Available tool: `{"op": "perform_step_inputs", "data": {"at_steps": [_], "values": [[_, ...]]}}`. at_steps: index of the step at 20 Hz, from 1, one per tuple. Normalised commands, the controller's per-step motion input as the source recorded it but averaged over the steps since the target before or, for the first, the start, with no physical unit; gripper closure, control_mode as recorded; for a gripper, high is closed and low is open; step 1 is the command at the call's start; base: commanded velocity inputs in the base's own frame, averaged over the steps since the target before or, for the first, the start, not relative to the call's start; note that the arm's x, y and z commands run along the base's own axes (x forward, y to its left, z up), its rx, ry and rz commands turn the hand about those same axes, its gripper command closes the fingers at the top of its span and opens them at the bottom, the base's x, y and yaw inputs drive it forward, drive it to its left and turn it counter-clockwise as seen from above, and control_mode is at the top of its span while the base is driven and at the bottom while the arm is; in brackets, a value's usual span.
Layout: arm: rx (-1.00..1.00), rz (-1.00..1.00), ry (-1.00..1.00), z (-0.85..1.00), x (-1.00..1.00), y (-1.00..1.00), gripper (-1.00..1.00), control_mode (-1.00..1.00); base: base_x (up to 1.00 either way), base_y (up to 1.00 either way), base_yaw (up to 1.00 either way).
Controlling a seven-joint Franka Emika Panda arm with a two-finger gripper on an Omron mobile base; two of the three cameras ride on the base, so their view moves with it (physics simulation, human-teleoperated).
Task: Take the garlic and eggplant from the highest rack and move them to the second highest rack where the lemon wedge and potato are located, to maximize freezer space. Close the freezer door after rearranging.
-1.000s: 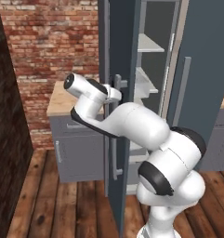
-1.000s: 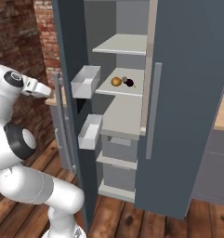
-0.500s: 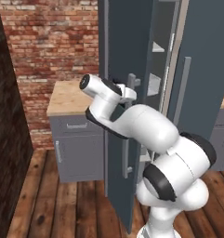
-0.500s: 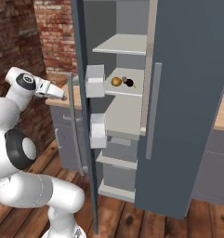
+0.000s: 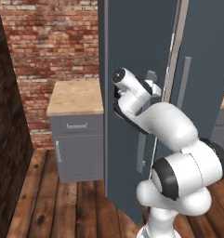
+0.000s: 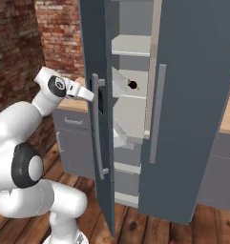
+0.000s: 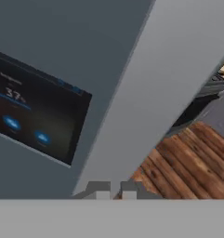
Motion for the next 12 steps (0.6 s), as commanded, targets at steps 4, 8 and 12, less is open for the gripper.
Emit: {"op": "perform_step_inputs", "data": {"at_steps": [4,8,12], "values": [[0.13,0.18,-0.09,0.07,0.94,-0.48,1.0,-1.0,0.0,0.0,0.0],[0.14,0.18,-0.1,0.0,1.0,-0.32,1.0,-1.0,0.0,0.0,0.0],[0.11,0.13,-0.07,0.08,0.88,-0.47,1.0,-1.0,0.0,0.0,0.0]]}}
